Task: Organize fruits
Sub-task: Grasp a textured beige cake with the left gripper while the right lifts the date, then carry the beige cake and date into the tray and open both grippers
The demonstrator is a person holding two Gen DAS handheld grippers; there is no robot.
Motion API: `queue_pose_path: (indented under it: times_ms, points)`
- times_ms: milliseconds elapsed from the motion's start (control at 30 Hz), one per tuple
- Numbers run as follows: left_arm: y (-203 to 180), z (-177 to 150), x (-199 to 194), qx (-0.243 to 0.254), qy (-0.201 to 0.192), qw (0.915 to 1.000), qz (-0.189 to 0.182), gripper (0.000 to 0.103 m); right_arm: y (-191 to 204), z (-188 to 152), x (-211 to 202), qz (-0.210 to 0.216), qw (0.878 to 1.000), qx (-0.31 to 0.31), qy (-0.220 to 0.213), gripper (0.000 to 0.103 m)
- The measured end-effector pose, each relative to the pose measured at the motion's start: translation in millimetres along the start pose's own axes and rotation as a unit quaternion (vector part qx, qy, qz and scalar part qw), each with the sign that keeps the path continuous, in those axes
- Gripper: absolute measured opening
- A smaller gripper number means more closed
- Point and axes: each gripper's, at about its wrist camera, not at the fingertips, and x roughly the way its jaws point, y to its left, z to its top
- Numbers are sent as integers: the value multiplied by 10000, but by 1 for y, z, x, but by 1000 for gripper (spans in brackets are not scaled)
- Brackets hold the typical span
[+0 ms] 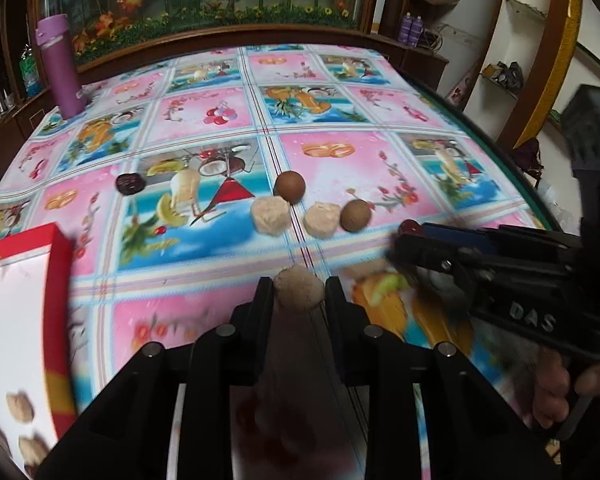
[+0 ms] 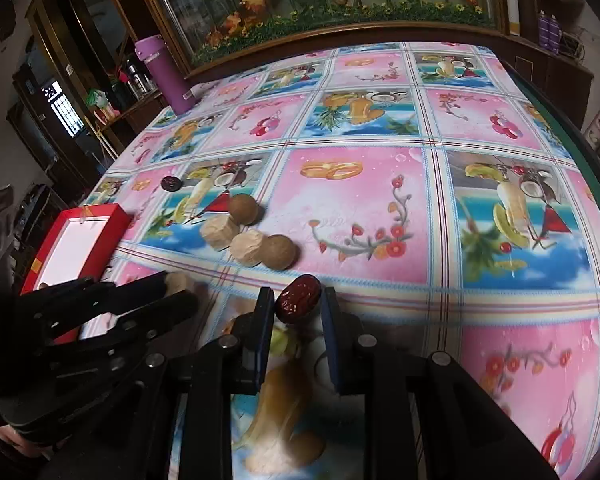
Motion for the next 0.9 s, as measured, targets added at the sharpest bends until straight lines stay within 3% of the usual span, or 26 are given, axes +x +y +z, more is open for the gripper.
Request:
queue_pose_path:
  times_ms: [333,567,733,900]
  points:
    - [-26,-64,-53,675,-117,9976,102,28,45,-19,-19,178,9988,-465,-25,22]
    - [-14,-69,-92,608,-718,9949,366,28,86,-19,-28,200,9961,-848,-127,22]
    - [19,-72,-122,304,-1094,9916,624,28,115,-17,-32,279,9940,-1039,-175,22]
    - [86,-82,-157,-273,-1293,9839,1201,28,143,-7,-28,466,9908,-1250,-231,22]
